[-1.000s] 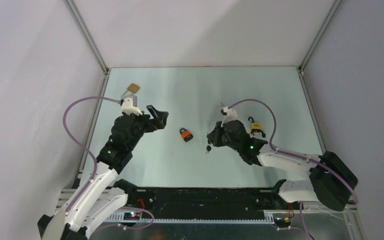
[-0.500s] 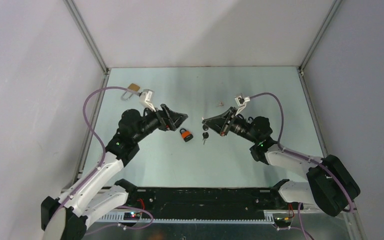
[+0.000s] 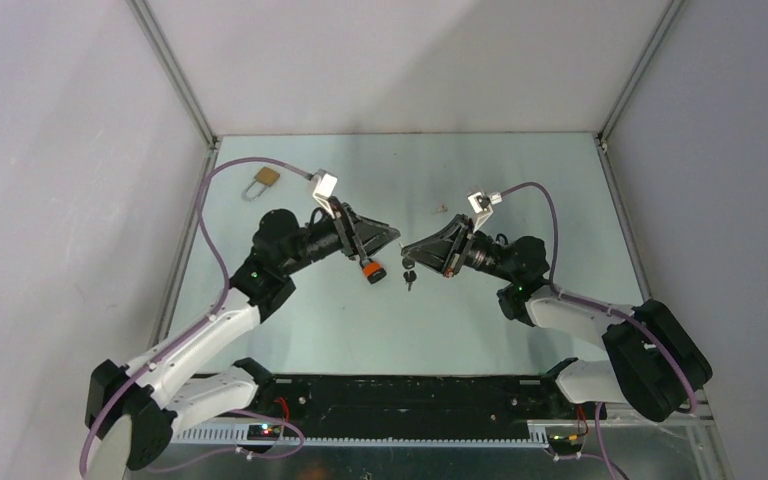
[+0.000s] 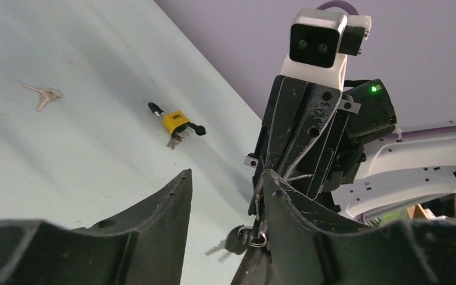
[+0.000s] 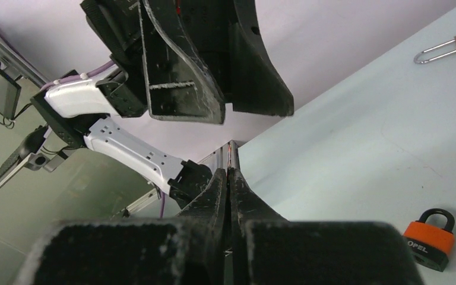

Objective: Unlock with the key

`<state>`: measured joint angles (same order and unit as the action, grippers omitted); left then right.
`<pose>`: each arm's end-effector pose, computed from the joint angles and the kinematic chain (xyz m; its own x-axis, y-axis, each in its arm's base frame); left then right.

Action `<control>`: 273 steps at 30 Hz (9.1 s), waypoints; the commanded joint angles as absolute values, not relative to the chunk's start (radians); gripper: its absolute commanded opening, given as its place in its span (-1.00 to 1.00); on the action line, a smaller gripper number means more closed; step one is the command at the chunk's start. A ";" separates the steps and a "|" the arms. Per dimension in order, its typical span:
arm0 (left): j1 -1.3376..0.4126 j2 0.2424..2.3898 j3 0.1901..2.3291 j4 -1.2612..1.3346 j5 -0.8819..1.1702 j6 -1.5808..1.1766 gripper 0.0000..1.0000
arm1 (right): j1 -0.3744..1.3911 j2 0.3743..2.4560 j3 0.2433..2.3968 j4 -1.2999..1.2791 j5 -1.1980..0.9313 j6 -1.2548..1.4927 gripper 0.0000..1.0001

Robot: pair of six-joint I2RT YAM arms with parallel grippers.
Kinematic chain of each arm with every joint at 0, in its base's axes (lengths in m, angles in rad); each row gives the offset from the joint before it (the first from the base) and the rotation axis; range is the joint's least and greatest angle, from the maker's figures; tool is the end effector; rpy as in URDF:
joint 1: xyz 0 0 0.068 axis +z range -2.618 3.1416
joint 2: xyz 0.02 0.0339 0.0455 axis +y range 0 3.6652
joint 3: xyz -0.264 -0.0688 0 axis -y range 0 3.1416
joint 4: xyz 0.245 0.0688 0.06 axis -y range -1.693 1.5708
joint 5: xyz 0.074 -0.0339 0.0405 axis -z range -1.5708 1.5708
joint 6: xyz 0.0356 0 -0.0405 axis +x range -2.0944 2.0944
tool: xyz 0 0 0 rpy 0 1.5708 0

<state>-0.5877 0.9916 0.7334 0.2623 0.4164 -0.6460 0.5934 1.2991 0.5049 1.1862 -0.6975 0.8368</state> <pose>0.1870 -0.1419 0.3303 -0.5052 -0.3250 -0.7995 0.6757 0.4273 -0.6007 0.2005 0.1628 0.2738 -0.4715 0.3684 -0.8012 -0.8519 0.0447 0.5218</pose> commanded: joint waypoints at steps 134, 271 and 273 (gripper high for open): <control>-0.587 1.793 1.423 -0.952 -0.148 -0.872 0.98 | 0.667 0.890 0.545 0.207 -0.261 0.450 -1.00; -0.702 1.651 1.457 -0.941 -0.081 -1.219 -1.00 | 0.708 1.586 0.410 1.170 -0.402 0.817 -1.00; -0.706 1.647 1.462 -0.940 -0.084 -1.217 -1.00 | 0.706 1.587 0.410 1.168 -0.403 0.823 -1.00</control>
